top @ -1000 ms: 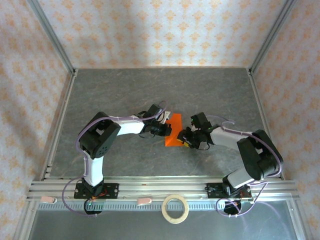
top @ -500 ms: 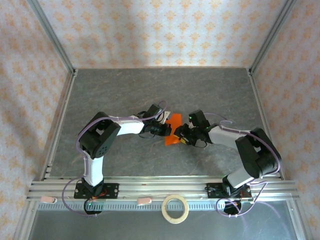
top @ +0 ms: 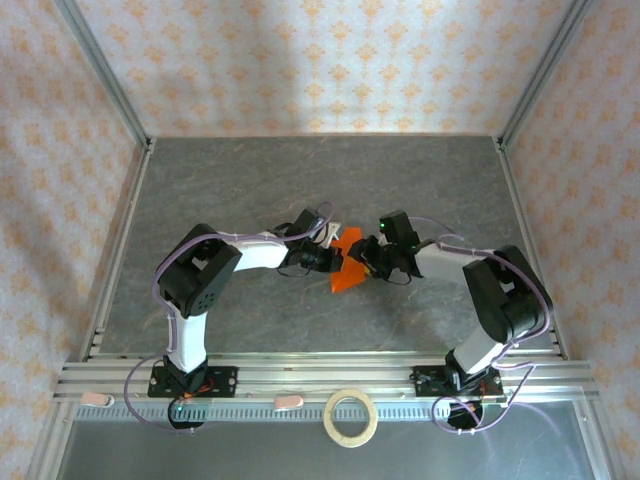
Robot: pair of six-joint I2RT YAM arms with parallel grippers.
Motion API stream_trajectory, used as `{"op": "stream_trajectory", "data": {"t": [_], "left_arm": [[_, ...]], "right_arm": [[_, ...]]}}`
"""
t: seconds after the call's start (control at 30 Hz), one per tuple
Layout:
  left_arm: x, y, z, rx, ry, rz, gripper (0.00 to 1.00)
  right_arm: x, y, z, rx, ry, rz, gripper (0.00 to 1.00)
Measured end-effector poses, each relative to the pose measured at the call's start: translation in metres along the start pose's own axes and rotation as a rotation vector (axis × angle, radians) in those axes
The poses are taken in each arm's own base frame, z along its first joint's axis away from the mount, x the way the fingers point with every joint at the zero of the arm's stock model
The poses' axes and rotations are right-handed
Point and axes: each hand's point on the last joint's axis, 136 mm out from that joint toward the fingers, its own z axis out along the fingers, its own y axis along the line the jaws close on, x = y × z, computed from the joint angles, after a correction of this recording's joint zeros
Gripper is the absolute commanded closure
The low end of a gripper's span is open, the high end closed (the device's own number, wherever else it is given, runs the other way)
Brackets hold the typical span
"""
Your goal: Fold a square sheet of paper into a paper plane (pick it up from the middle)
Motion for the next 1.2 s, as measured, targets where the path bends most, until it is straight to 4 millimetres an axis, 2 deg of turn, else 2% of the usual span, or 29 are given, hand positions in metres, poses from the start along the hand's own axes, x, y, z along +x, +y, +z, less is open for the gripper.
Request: {"op": "stream_trajectory", "data": {"t": [0.2,0.43,0.57,0.67,0.8,0.93,1.1,1.2], "left_arm": [[0.000,-0.001,0.001,0.010,-0.005,0.003,1.00],[0.001,-0.001,0.000,0.014,-0.011,0.002,1.00],[0.001,-0.002,0.000,0.021,-0.012,0.000,1.00],[0.004,-0.003,0.000,0.037,-0.008,-0.008,0.98],[0.008,-0.005,-0.006,0.053,-0.009,-0.034,0.91],[0.005,-0.011,-0.025,0.076,-0.051,-0.056,0.76],[-0.017,-0.030,-0.075,0.136,-0.217,-0.052,0.75],[-0.035,-0.032,-0.106,0.141,-0.350,-0.065,0.75]], "right_arm": [[-0.010,0.011,0.000,-0.070,-0.014,-0.016,0.64],[-0.012,0.000,0.007,-0.089,-0.005,-0.007,0.71],[-0.011,-0.004,0.007,-0.103,0.001,-0.013,0.83],[-0.011,-0.002,0.006,-0.116,0.000,-0.020,0.90],[-0.010,-0.001,0.006,-0.121,0.002,-0.034,0.93],[-0.015,0.007,-0.003,-0.132,-0.035,-0.071,0.95],[-0.029,0.020,-0.035,-0.094,-0.175,-0.168,0.96],[-0.036,0.036,-0.055,0.000,-0.300,-0.283,0.99]]}}
